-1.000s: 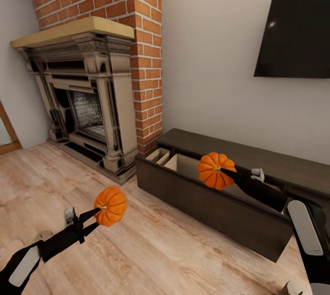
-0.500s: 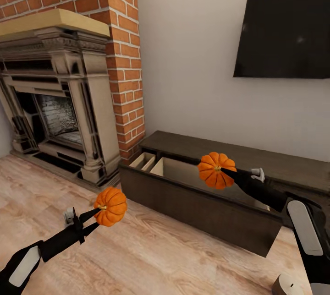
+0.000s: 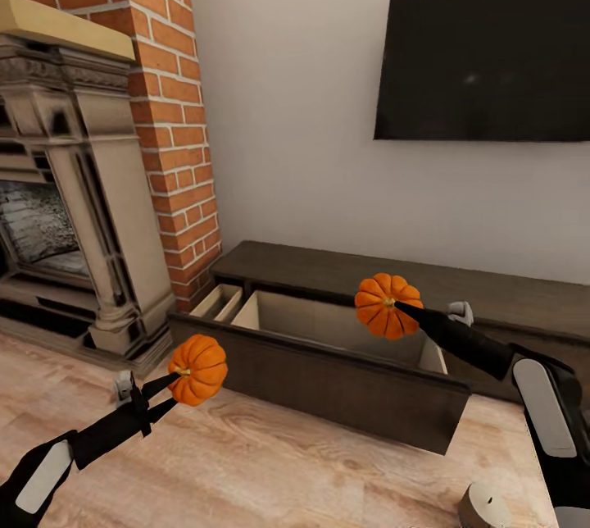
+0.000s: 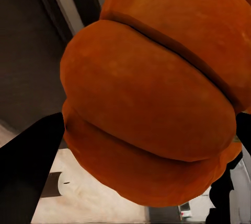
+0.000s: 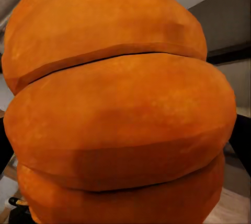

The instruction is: Place each of the two pumpkins and all three candles from the living room inside a cabinet in the living room (use any cabinet), then make sure every cabinet is closed, and position the cauldron so it is next to a table in the living room.

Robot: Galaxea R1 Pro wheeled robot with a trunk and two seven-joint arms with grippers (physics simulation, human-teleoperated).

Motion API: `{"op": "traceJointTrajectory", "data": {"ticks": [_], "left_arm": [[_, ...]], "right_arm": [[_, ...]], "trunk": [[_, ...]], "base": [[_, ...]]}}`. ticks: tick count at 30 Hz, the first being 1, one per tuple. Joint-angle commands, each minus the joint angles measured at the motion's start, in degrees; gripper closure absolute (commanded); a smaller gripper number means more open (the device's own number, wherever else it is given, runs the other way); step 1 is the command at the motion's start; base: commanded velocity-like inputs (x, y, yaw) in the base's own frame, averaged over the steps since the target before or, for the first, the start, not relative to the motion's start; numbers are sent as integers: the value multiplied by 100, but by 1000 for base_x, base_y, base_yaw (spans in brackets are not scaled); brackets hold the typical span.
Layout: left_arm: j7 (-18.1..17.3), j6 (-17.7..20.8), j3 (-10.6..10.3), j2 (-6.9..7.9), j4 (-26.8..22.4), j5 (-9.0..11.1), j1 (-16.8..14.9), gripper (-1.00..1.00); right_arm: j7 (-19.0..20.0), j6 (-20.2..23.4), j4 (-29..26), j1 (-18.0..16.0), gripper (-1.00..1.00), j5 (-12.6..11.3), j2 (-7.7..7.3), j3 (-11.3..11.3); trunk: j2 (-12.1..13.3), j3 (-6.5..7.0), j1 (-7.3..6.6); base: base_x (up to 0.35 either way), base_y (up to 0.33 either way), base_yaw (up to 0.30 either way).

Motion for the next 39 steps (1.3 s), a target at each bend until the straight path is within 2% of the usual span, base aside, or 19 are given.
{"op": "traceJointTrajectory", "data": {"ticks": [1, 6, 21, 29, 39], "left_arm": [[-11, 60, 9, 0, -6, 61, -2, 100], [-9, 60, 9, -4, -1, 61, -2, 100], [-10, 58, 9, -4, -1, 61, -2, 100], [-9, 59, 9, -14, 0, 61, -3, 100], [-9, 58, 9, -22, 1, 61, -2, 100]], "right_arm": [[26, 41, 0, -7, 100, -38, 2, -8], [26, 41, -21, -7, 100, -32, 2, -11], [24, 41, -35, -7, 100, -28, 2, -16], [25, 41, -8, -7, 100, -37, 2, -16], [19, 41, 10, -7, 100, -48, 2, -16]], "trunk": [[-3, -3, -1], [-3, 2, -1], [-3, 5, -1], [-3, 43, -1], [-3, 97, -1]], "base": [[24, 0, -292], [5, 0, -164], [0, 0, -12], [23, 4, -213], [210, 137, -250]]}}
